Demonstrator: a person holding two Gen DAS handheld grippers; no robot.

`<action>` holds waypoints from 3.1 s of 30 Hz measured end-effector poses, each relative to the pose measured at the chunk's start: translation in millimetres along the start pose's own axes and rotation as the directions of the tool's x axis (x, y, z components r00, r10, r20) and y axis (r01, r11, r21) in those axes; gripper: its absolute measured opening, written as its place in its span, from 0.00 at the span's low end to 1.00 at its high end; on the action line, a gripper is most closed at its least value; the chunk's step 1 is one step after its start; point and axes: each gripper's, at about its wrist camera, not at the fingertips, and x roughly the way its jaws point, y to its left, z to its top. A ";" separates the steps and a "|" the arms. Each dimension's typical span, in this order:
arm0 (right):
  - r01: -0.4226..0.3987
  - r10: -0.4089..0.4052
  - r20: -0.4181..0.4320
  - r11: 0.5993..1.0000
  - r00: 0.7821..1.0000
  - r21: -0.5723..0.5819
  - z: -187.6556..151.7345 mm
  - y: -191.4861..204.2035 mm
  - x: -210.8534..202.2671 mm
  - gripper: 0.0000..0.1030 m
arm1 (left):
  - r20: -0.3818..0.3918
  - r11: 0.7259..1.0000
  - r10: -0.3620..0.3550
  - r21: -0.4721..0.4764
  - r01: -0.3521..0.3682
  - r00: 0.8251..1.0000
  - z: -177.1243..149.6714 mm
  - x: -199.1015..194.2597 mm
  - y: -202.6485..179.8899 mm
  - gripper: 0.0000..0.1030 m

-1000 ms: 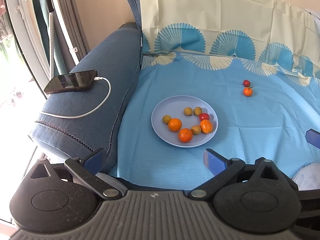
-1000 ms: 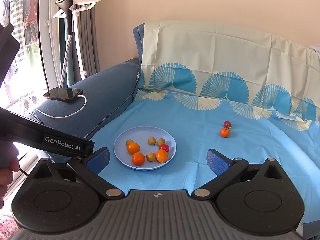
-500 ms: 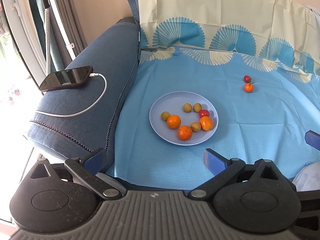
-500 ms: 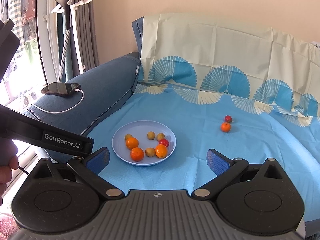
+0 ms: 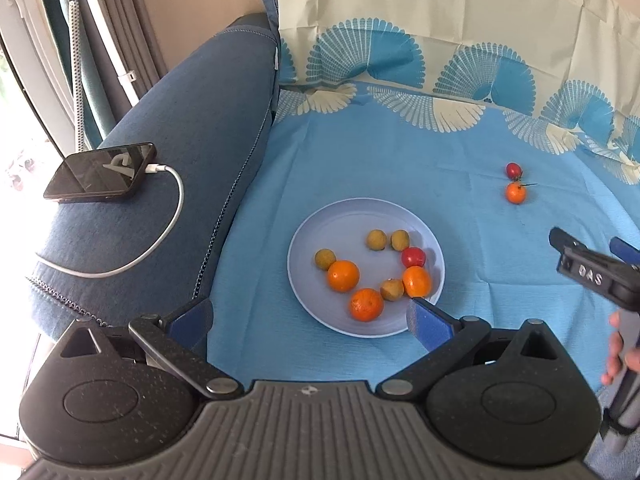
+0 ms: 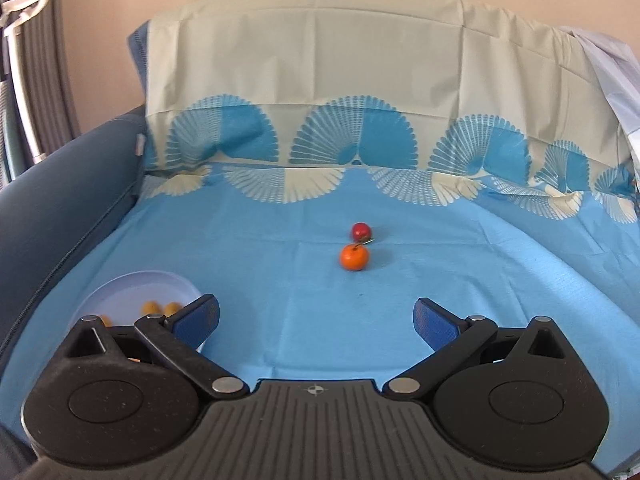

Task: Organize fruits
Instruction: 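Grasp the red tomato with the left tool while the right tool grasps the mandarin, then carry the tomato and mandarin over the plate with both tools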

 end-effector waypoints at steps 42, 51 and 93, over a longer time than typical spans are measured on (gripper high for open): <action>0.407 -0.397 -0.133 0.760 0.908 0.508 -22.2 -235.1 181.4 0.38 | -0.238 0.975 -0.161 0.112 0.192 0.958 188.5 307.4 -348.9 0.30; 0.354 -0.388 -0.030 0.805 0.921 0.477 -16.0 -218.8 167.6 0.38 | -0.199 0.968 -0.182 0.134 0.211 0.963 158.6 208.3 -277.8 0.31; -0.271 0.283 0.042 0.945 0.958 -0.182 -56.1 61.0 -214.7 0.38 | 0.044 0.989 -0.134 -0.054 0.136 0.990 -105.3 -98.6 32.9 0.31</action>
